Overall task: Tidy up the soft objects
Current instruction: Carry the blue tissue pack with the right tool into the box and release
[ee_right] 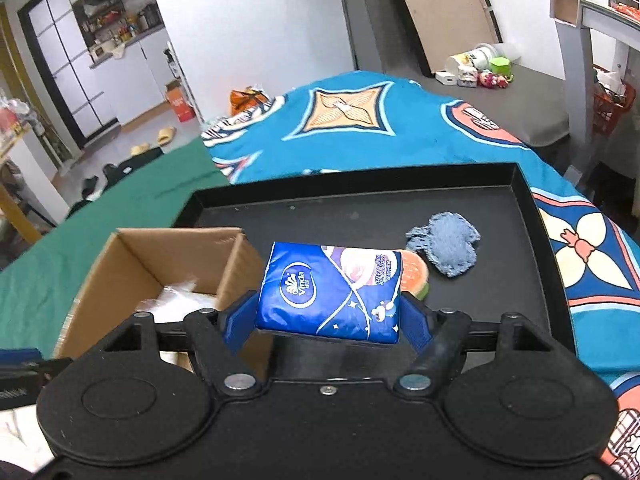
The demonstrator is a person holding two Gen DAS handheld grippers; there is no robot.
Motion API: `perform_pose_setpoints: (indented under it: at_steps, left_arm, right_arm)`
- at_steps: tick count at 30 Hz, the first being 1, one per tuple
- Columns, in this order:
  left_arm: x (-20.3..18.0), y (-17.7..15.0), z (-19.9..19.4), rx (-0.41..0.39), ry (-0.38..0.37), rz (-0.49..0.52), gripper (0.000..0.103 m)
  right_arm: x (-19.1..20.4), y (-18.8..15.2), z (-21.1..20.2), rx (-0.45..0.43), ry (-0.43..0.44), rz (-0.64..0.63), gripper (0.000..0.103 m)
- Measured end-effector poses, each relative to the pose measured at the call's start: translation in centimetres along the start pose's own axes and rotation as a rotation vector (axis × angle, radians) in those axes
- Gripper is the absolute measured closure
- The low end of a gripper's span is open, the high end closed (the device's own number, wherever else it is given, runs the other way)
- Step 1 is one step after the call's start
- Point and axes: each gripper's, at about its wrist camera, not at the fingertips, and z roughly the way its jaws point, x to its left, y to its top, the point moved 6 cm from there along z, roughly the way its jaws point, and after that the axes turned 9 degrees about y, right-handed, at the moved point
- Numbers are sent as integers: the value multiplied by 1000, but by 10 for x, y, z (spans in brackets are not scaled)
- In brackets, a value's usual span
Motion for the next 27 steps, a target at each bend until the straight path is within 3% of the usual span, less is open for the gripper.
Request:
perform_pose_setpoints:
  at_steps: [18, 27]
  left_arm:
    - [11, -12, -1, -6, -59, -22, 55]
    - [13, -14, 8, 0, -99, -36, 59]
  right_arm:
    - [43, 5, -27, -45, 120, -38, 31]
    - [76, 0, -26, -45, 169, -134, 30]
